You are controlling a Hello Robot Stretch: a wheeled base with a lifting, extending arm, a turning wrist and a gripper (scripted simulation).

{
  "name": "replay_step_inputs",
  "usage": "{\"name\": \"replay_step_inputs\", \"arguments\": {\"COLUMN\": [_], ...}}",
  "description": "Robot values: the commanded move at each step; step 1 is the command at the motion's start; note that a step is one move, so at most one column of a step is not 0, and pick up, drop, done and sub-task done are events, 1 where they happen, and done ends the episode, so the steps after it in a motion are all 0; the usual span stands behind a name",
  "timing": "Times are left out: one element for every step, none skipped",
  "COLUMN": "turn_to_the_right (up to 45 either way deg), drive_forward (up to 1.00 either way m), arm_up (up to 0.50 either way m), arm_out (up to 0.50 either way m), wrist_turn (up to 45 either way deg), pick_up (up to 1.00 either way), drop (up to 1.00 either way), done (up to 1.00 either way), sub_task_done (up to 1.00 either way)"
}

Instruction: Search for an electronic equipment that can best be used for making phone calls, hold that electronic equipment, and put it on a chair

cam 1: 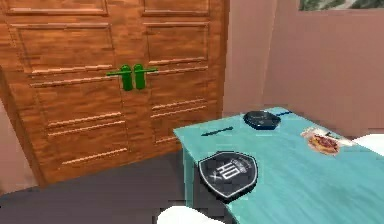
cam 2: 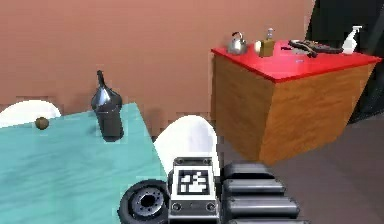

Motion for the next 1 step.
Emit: {"name": "replay_step_inputs", "arguments": {"turn_to_the_right": [-45.0], "drive_forward": [0.0], "arm_up": [0.0], "arm_out": [0.0], "wrist_turn": [0.0], "pick_up": [0.0], "drop": [0.0], "done": [0.0], "sub_task_done": [0.0]}}
